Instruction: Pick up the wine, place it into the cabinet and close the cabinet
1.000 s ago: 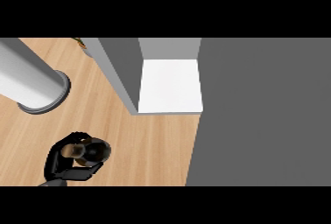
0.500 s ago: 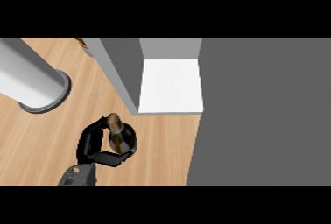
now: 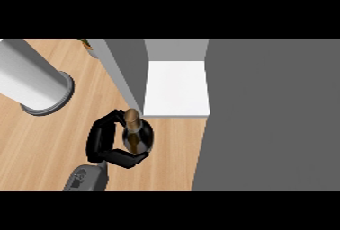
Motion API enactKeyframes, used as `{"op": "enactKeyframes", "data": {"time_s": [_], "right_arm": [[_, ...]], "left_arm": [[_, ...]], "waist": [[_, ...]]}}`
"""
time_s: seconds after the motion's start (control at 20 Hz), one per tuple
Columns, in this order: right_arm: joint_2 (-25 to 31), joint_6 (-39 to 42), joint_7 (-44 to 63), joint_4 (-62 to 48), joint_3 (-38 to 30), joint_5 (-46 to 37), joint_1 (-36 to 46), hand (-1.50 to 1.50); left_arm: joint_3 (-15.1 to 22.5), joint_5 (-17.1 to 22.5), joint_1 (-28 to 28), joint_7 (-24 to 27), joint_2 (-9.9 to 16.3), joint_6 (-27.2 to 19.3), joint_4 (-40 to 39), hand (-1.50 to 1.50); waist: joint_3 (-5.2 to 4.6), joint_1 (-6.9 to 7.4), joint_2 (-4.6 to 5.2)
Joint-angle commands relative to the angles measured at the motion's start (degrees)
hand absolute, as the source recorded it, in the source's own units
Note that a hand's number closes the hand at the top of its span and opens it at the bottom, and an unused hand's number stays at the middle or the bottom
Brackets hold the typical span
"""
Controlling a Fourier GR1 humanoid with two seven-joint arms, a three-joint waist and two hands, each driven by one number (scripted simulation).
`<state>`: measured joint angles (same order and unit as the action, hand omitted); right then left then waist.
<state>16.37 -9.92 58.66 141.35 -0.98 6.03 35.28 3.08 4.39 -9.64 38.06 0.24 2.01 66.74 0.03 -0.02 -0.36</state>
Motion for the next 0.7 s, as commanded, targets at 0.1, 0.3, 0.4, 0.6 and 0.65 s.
{"op": "enactKeyframes", "data": {"time_s": [0.1,0.3,0.4,0.6,0.65], "right_arm": [[0.3,0.4,3.5,4.2,-3.8,7.6,0.0,-1.50],[-1.1,-1.0,4.8,6.1,-0.4,4.6,-0.8,-1.50],[-0.9,0.0,3.5,7.4,-1.2,4.8,-3.8,-1.50],[-0.1,1.3,2.8,7.1,-2.8,6.0,-4.3,-1.50],[-2.1,1.9,-1.7,3.9,-1.4,5.8,-5.5,-1.50]], "left_arm": [[12.0,6.8,1.2,-10.1,-0.2,-6.6,13.4,1.50],[15.2,9.3,-5.1,-17.9,-0.2,-15.0,17.0,1.50],[14.8,7.9,-6.1,-22.7,-0.2,-16.9,20.9,1.50],[19.2,8.9,-10.3,-28.2,-0.2,-24.2,23.1,1.50],[19.1,7.1,-14.4,-33.5,-0.2,-27.6,24.6,1.50]], "waist": [[0.02,-0.26,-0.12],[-0.04,-0.88,0.00],[0.00,-0.59,0.08],[-0.01,-0.73,0.15],[0.05,-0.55,0.20]]}}
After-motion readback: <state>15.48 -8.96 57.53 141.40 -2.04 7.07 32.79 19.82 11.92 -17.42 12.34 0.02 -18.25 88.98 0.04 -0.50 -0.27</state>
